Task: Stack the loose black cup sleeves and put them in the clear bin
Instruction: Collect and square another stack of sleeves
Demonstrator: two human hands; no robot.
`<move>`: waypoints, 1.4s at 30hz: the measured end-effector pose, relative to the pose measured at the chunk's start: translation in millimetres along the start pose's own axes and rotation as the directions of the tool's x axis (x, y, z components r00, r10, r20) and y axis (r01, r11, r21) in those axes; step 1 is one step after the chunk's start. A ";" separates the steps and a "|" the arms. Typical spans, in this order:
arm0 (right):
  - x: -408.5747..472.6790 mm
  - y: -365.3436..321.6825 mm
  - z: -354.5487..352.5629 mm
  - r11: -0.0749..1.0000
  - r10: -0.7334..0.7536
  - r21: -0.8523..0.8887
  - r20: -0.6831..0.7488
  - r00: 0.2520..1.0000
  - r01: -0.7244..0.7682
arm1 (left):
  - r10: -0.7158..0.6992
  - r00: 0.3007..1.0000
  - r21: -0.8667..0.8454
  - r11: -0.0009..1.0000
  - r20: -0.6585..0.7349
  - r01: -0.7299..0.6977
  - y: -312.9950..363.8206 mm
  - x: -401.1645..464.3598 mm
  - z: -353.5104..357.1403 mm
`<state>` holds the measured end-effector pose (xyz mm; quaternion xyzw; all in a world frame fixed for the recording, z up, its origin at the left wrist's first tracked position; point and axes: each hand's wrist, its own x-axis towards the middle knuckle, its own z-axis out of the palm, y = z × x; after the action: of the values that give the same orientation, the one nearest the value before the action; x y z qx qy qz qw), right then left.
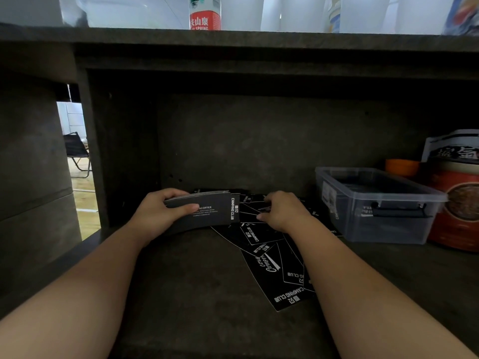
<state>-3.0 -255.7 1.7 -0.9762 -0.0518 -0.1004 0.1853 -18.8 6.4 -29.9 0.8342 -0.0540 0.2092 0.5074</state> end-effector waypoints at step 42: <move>-10.0 -13.7 -24.6 0.897 -0.018 0.308 -0.691 0.723 0.317 | -0.029 0.999 -0.018 0.999 -0.015 0.029 3.1 -2.3 1.9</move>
<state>-19.0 -252.8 26.8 -0.8038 -0.0912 -0.4493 0.3792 -21.2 3.0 -29.1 0.8287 -0.0400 0.2077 0.5182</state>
